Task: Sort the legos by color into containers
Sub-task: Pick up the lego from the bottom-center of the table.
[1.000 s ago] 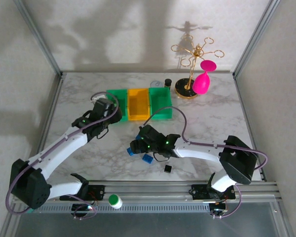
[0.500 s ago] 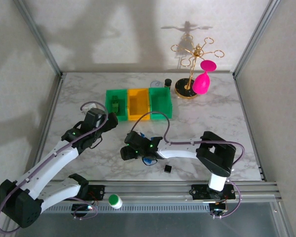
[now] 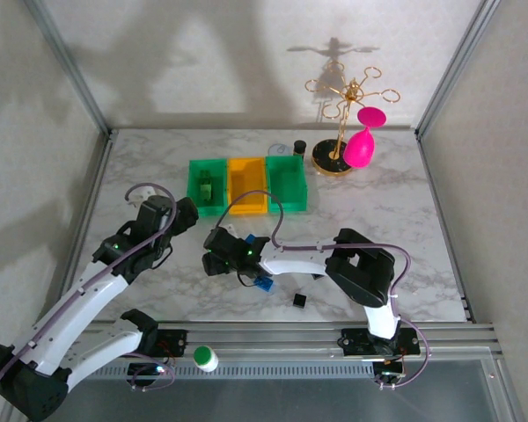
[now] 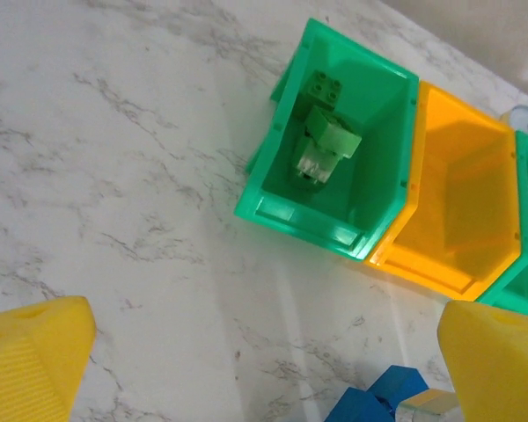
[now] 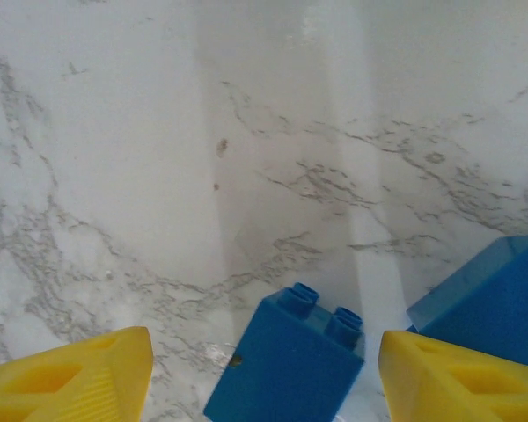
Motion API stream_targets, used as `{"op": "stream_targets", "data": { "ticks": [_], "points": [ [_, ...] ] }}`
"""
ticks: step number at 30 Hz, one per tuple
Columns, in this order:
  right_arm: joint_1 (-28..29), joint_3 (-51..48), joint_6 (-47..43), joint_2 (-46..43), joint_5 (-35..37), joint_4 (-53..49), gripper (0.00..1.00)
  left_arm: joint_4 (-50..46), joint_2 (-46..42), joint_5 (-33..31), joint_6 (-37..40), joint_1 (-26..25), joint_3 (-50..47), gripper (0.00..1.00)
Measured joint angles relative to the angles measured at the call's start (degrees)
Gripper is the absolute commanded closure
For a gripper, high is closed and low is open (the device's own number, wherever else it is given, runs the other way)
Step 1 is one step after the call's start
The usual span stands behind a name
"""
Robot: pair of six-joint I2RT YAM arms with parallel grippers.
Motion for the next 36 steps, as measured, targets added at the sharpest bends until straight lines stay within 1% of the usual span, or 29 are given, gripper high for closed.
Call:
{"op": "stream_targets", "data": {
  "ticks": [5, 10, 12, 15, 22, 23, 26, 30, 36],
  "points": [
    [1.40, 1.68, 1.01, 0.72, 3.43, -4.44, 0.35, -0.44, -1.57, -0.37, -1.16, 0.00, 0.20, 0.00],
    [2.97, 4.50, 1.57, 3.19, 5.68, -6.34, 0.39, -1.27, -2.32, -0.59, -1.95, 0.00, 0.20, 0.00],
    [3.19, 5.40, 1.66, 4.28, 5.79, -6.64, 0.45, -1.49, -2.56, -0.59, -2.19, 0.00, 0.20, 0.00],
    [3.21, 5.92, 1.88, 5.29, 6.43, -7.10, 0.51, -1.84, -2.95, -0.61, -2.54, 0.00, 0.20, 0.00],
    [3.21, 5.92, 1.95, 5.25, 7.58, -7.34, 0.69, -2.32, -3.45, -0.59, -2.75, 0.00, 0.20, 0.00],
    [3.21, 5.88, 1.86, 5.18, 7.72, -7.28, 0.71, -2.32, -3.45, -0.59, -2.75, 0.00, 0.20, 0.01],
    [3.21, 4.79, 1.73, 4.44, 7.69, -6.69, 0.73, -2.32, -3.45, -0.57, -2.75, 0.00, 0.20, 0.01],
    [3.21, 3.08, 1.70, 1.81, 7.67, -6.45, 0.73, -2.27, -3.45, -0.52, -2.73, 0.00, 0.20, 0.00],
    [2.75, 1.33, 1.55, -6.47, 8.13, -5.51, 0.73, -1.64, -2.45, 0.66, -2.51, 0.20, 0.37, 0.00]
  ]
}}
